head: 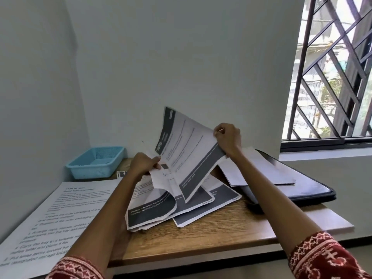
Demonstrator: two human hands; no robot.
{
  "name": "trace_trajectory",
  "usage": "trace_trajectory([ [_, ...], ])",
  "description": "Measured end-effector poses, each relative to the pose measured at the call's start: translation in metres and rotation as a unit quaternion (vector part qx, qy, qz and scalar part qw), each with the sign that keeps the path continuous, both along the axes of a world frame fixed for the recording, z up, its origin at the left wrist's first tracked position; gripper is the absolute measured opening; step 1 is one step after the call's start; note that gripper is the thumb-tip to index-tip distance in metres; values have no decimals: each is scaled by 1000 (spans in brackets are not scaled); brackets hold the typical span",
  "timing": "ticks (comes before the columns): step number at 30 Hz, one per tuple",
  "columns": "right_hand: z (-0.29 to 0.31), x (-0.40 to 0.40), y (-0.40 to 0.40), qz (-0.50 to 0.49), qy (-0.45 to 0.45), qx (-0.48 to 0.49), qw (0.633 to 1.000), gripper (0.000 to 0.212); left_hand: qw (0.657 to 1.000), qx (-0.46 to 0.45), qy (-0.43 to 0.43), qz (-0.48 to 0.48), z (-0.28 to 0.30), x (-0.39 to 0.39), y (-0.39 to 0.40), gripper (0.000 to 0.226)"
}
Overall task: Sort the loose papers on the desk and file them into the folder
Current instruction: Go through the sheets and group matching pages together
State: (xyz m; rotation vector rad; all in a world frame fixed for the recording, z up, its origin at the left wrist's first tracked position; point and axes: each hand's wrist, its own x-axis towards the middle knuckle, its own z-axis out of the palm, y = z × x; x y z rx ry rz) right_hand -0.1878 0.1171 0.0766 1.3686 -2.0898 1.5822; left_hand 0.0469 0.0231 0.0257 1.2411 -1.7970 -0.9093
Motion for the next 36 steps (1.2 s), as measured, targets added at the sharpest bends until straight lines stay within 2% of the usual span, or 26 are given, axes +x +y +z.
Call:
trace_trajectory([
  [6, -42, 49, -19, 106, 23, 143, 984, 17, 999, -16, 33, 15, 4, 1, 5, 50],
  [9, -55, 74, -20, 176, 35, 178, 968, 18, 999, 22, 37, -1, -2, -3, 11, 66],
  [12, -53, 88, -17, 280, 65, 232, 929, 26, 995, 73, 61, -20, -7, -7, 12, 75],
  [13, -53, 91, -15, 320, 44, 264, 909, 31, 995, 79, 52, -18, -9, -7, 12, 69],
  [15, -52, 90, -11, 381, -41, 304, 872, 41, 998, 53, -19, 3, -13, -7, 13, 36],
  [16, -53, 87, -11, 382, -66, 301, 871, 44, 998, 37, -53, 17, -16, -7, 14, 21],
  [17, -55, 82, -10, 356, -61, 290, 886, 44, 997, 34, -69, 25, -20, -8, 15, 14],
  [18, -58, 75, -12, 310, -27, 278, 909, 41, 997, 37, -69, 20, -25, -7, 18, 19],
  [20, -66, 56, -16, 179, 93, 294, 934, 33, 999, 27, -36, -12, -34, -8, 22, 64],
  [21, -72, 48, -16, 129, 129, 319, 930, 30, 999, 12, -27, -27, -39, -9, 23, 75],
  [22, -78, 43, -15, 103, 137, 346, 923, 27, 999, -6, -22, -42, -42, -10, 25, 73],
  [24, -88, 41, -14, 112, 77, 367, 920, 24, 998, -24, -19, -52, -50, -14, 23, 53],
  [28, -87, 46, -13, 171, -20, 283, 944, 7, 999, -14, -10, -33, -60, -20, 20, 22],
  [30, -79, 50, -14, 211, -95, 261, 937, 4, 1000, -18, -6, -21, -61, -20, 18, 15],
  [32, -73, 54, -14, 244, -152, 265, 920, 10, 1000, -14, 0, -8, -63, -20, 15, 28],
  [34, -71, 57, -14, 272, -196, 276, 901, 6, 1000, 0, 12, 2, -63, -20, 17, 49],
  [36, -74, 58, -15, 290, -225, 281, 887, 8, 1000, 10, 14, 16, -64, -21, 18, 59],
])
